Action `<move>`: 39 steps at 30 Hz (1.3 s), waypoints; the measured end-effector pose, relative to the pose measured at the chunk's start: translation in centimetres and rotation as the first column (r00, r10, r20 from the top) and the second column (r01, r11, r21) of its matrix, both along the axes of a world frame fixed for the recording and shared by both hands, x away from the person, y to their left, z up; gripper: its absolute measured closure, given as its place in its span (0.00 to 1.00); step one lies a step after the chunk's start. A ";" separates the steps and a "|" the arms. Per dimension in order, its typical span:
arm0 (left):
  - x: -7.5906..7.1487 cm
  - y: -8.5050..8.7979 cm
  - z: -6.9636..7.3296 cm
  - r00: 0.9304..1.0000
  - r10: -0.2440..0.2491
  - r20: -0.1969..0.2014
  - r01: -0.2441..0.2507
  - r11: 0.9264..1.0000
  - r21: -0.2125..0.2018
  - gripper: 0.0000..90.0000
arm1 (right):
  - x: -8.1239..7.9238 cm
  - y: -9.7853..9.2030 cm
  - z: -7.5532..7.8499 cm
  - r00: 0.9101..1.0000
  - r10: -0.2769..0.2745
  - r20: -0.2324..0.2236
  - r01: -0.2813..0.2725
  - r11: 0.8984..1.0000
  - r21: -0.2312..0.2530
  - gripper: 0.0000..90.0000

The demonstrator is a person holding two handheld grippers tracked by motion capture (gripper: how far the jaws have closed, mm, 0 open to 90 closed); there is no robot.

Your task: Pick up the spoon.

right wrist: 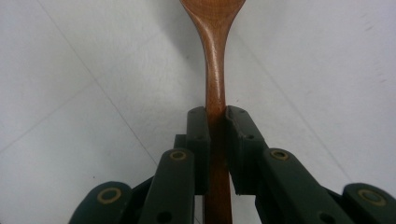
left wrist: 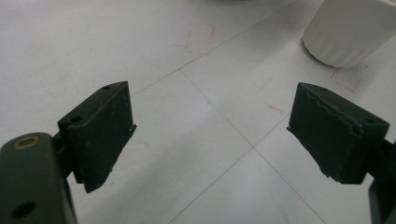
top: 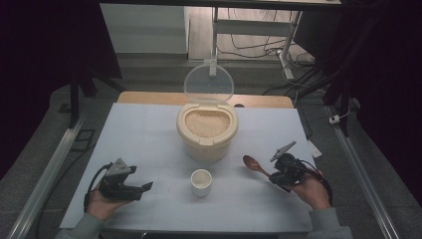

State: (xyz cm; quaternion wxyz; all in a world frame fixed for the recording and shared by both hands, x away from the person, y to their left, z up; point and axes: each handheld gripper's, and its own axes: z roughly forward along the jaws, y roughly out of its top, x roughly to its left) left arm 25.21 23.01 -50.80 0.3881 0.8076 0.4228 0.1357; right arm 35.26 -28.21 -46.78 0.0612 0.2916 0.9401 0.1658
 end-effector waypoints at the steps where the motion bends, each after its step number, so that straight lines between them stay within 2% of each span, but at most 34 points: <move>1: 0.0 0.0 0.0 1.000 0.001 -0.001 -0.001 1.000 0.001 0.16 | -0.1 -0.1 0.2 1.000 0.000 0.007 -0.001 1.000 0.012 0.89; 6: 0.0 0.0 0.0 1.000 0.001 0.000 -0.001 1.000 0.002 0.16 | -0.3 -0.5 0.7 1.000 0.001 0.021 -0.002 0.999 0.052 0.89; 10: 0.0 0.0 0.0 1.000 0.000 0.002 0.000 1.000 0.003 0.16 | -0.8 -0.8 1.9 0.999 0.013 0.044 -0.018 0.994 0.112 0.89; 11: 0.0 0.0 0.0 1.000 0.001 0.001 -0.001 1.000 0.002 0.16 | -0.8 -0.8 1.9 0.999 0.013 0.044 -0.018 0.994 0.112 0.89; 13: 0.1 -0.1 0.0 1.000 0.000 -0.001 0.000 1.000 0.005 0.16 | -1.2 -0.8 2.7 0.998 0.024 0.064 -0.034 0.988 0.151 0.89; 15: 0.1 -0.1 -0.1 1.000 0.001 -0.003 -0.001 1.000 0.006 0.16 | -1.5 -0.7 3.2 0.996 0.038 0.078 -0.051 0.984 0.169 0.89; 21: 0.1 -0.1 -0.1 1.000 0.001 -0.003 -0.001 1.000 0.008 0.16 | -1.9 -0.2 3.9 0.993 0.066 0.102 -0.084 0.979 0.186 0.89; 28: 0.1 -0.1 -0.1 1.000 0.004 -0.005 -0.004 1.000 0.005 0.16 | -2.8 0.4 5.2 0.986 0.102 0.130 -0.130 0.965 0.229 0.89; 29: 0.1 -0.1 -0.1 1.000 0.004 -0.005 -0.004 1.000 0.005 0.16 | -3.0 0.6 5.6 0.983 0.118 0.143 -0.150 0.959 0.240 0.89; 31: 0.1 -0.1 -0.1 1.000 0.004 -0.005 -0.004 1.000 0.004 0.16 | -3.1 0.8 5.8 0.982 0.124 0.145 -0.157 0.957 0.243 0.89; 39: 0.1 -0.1 -0.1 1.000 0.005 -0.005 -0.005 1.000 0.005 0.16 | -4.0 3.0 6.3 0.967 0.194 0.164 -0.228 0.948 0.222 0.89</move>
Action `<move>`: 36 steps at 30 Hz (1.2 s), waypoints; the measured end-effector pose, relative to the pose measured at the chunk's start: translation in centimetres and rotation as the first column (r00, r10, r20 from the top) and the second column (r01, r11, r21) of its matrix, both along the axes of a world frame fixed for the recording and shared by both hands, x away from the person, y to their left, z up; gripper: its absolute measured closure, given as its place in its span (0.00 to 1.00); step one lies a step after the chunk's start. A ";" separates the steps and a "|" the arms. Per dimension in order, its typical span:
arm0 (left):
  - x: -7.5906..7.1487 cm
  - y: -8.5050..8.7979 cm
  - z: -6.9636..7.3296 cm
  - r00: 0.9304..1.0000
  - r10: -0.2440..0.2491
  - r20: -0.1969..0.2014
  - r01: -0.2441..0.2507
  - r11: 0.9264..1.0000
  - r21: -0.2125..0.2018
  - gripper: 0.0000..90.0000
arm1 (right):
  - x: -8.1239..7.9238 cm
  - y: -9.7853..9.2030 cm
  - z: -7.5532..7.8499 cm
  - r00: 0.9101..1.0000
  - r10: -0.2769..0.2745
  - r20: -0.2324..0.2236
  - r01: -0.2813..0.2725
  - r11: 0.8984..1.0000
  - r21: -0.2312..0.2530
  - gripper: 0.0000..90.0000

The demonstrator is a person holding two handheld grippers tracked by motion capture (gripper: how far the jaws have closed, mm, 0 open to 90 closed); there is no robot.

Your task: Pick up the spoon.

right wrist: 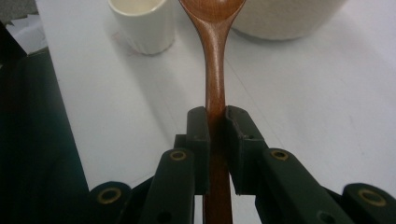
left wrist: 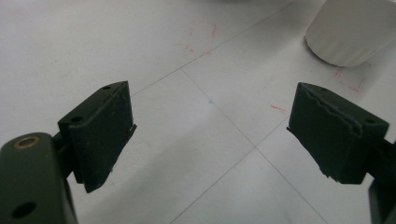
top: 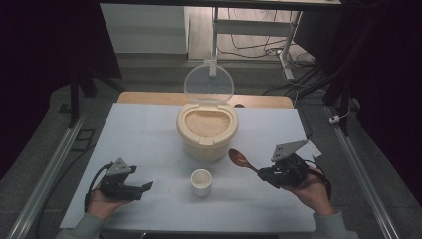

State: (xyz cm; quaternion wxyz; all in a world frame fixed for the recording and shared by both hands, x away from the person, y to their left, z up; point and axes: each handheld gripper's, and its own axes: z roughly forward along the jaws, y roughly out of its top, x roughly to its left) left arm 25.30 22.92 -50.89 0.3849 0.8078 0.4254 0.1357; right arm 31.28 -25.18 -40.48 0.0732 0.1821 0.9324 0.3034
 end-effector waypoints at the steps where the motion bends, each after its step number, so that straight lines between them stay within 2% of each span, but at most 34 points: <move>1: 0.0 0.0 0.0 1.000 -0.002 0.001 0.002 1.000 0.001 0.16 | 0.0 0.0 0.0 1.000 0.000 0.000 0.000 1.000 0.000 0.89; 5: 0.0 0.1 0.0 1.000 -0.001 0.002 0.001 1.000 0.000 0.16 | -0.3 2.0 0.0 0.998 0.063 0.010 -0.063 0.998 -0.019 0.89; 11: 0.0 0.0 0.1 1.000 -0.002 0.003 0.002 1.000 -0.001 0.16 | -0.6 4.5 -0.1 0.993 0.122 0.012 -0.121 0.992 -0.036 0.89; 13: 0.0 0.0 0.1 1.000 -0.004 0.002 0.004 1.000 -0.001 0.16 | -0.5 5.8 -0.4 0.988 0.151 0.007 -0.151 0.987 -0.057 0.89; 17: 0.0 0.0 0.2 1.000 -0.005 0.003 0.005 1.000 -0.008 0.16 | -0.5 7.2 -0.7 0.983 0.181 0.002 -0.181 0.981 -0.077 0.89; 18: -0.1 0.0 0.2 1.000 -0.005 0.004 0.005 1.000 -0.010 0.16 | -0.6 8.1 -0.8 0.980 0.201 0.003 -0.200 0.975 -0.095 0.89; 21: -0.1 0.1 0.3 1.000 -0.008 0.003 0.008 1.000 -0.019 0.16 | -0.6 9.3 -0.8 0.974 0.228 0.001 -0.227 0.968 -0.108 0.89; 28: -0.2 -0.1 0.4 1.000 -0.029 0.007 0.029 0.999 -0.019 0.17 | -0.6 11.1 -1.1 0.965 0.261 0.013 -0.258 0.959 -0.117 0.89; 32: -0.3 -0.4 0.7 0.999 -0.048 0.016 0.048 0.999 -0.015 0.17 | -0.6 11.3 -1.6 0.962 0.273 0.019 -0.267 0.953 -0.140 0.89; 36: -0.5 -0.7 1.4 0.998 -0.064 0.025 0.064 0.998 -0.019 0.17 | -0.5 11.2 -1.9 0.963 0.268 0.013 -0.263 0.953 -0.152 0.89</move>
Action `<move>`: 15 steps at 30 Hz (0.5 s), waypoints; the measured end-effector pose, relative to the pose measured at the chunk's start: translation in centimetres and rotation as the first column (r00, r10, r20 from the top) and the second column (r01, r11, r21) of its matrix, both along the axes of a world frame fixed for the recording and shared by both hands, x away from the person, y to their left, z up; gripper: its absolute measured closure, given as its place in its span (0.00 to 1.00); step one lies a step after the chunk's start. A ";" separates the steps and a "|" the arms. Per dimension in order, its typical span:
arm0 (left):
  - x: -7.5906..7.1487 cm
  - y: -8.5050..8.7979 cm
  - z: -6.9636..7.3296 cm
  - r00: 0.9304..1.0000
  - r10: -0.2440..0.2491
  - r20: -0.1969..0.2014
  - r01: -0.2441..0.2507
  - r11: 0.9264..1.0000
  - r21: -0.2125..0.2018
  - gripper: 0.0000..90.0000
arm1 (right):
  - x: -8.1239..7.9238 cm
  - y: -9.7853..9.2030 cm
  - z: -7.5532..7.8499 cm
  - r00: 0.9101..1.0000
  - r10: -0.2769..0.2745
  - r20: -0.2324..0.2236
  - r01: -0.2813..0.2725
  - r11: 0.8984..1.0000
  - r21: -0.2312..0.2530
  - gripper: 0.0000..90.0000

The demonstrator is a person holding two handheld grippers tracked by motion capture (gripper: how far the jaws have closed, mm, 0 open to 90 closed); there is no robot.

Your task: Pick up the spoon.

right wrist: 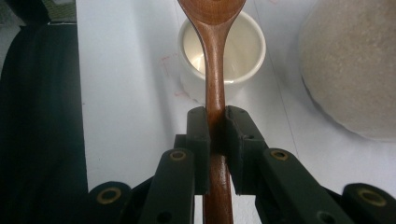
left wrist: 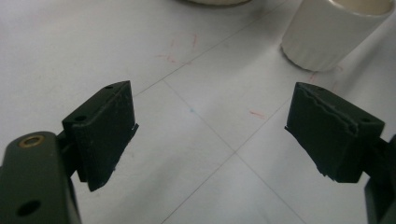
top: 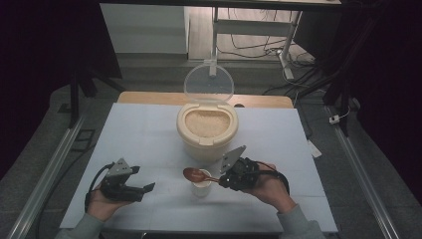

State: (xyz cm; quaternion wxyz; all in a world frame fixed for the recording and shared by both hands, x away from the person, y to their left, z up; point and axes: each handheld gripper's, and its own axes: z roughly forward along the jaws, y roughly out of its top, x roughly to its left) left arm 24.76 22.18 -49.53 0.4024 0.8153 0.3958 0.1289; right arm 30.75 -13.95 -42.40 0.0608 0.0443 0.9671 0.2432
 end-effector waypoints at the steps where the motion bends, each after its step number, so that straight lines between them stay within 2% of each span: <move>1: -0.1 -0.1 0.4 1.000 -0.007 0.010 0.007 1.000 0.001 0.18 | 0.0 0.0 0.0 1.000 0.002 0.002 -0.002 1.000 0.000 0.89; 4: -0.4 -0.9 1.9 0.999 -0.037 0.040 0.038 0.999 -0.010 0.18 | -0.1 0.1 0.0 1.000 0.005 0.003 -0.005 1.000 -0.002 0.89; 7: -0.6 -2.4 3.8 0.993 -0.088 0.080 0.089 0.996 -0.009 0.20 | -0.2 0.3 0.1 1.000 0.008 0.015 -0.008 1.000 -0.001 0.89; 11: -0.7 -4.7 6.0 0.979 -0.169 0.117 0.167 0.986 0.024 0.21 | -0.2 0.3 0.0 1.000 0.009 0.016 -0.009 1.000 -0.001 0.89; 15: -0.4 -6.9 7.5 0.966 -0.225 0.126 0.221 0.974 0.043 0.21 | -0.2 0.4 -0.1 1.000 0.010 0.018 -0.010 1.000 -0.006 0.89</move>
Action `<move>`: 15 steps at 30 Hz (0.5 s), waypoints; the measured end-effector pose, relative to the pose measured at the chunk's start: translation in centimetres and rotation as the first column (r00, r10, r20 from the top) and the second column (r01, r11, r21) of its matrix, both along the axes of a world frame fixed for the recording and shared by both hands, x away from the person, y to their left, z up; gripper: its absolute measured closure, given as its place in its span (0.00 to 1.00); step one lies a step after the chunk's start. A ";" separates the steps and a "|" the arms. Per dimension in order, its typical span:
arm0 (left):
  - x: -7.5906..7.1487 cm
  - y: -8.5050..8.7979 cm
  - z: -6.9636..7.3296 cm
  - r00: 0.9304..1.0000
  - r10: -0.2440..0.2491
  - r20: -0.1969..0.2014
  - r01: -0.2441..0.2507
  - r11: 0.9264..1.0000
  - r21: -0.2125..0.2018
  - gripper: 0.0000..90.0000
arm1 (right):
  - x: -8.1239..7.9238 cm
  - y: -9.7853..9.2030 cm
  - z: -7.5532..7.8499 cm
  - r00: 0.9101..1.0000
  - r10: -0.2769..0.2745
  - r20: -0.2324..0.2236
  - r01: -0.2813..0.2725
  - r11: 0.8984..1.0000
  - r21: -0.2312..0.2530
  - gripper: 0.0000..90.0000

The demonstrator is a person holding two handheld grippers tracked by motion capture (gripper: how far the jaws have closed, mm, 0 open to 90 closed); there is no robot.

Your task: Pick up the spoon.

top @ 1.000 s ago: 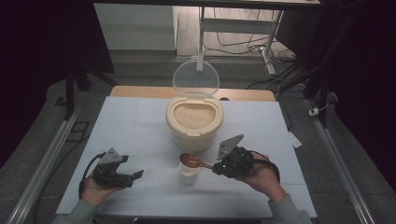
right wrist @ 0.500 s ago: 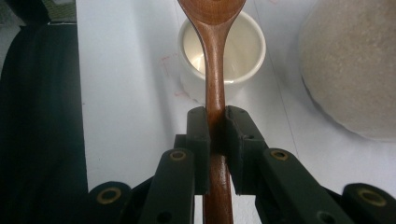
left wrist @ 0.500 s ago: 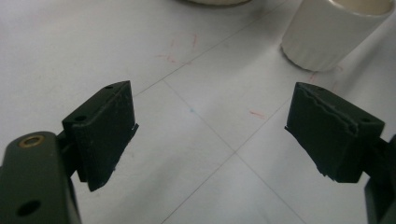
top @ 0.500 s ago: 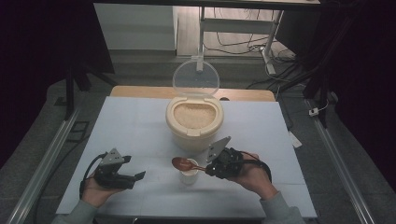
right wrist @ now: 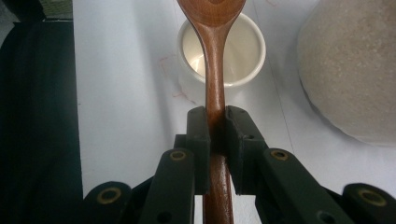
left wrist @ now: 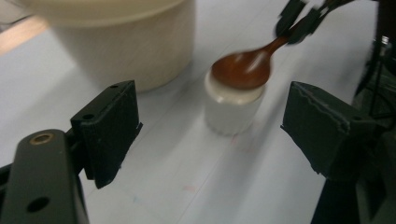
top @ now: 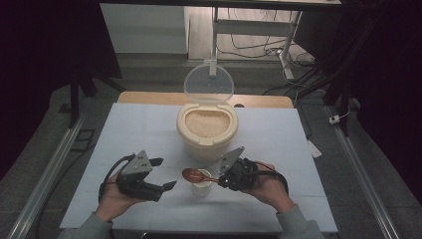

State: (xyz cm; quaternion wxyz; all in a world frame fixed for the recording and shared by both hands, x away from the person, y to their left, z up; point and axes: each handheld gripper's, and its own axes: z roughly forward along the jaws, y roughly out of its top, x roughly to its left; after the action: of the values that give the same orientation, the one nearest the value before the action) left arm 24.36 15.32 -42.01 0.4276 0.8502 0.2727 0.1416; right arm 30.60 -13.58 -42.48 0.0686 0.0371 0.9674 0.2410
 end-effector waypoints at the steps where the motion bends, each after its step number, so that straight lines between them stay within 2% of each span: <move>1: 0.2 -0.6 0.3 1.000 -0.011 0.001 0.011 1.000 0.007 0.21 | -0.1 0.1 0.0 1.000 -0.001 0.000 0.001 1.000 0.000 0.89; 7: 1.0 -3.7 1.0 0.997 -0.081 -0.016 0.082 0.995 0.065 0.22 | -0.5 0.6 0.1 1.000 0.019 0.011 -0.019 1.000 0.002 0.89; 12: 1.7 -5.7 0.6 0.991 -0.128 -0.031 0.131 0.983 0.129 0.25 | -0.6 1.0 0.0 0.999 0.029 0.017 -0.029 1.000 -0.001 0.89; 15: 2.3 -6.5 0.3 0.988 -0.148 -0.052 0.154 0.977 0.149 0.29 | -0.7 1.2 -0.1 0.999 0.036 0.019 -0.035 0.999 -0.007 0.89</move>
State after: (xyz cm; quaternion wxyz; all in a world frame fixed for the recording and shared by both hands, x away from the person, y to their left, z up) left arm 26.66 8.79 -41.75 0.3651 0.9013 0.2042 0.1120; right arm 29.89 -12.34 -42.62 0.0737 0.0174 0.9680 0.2393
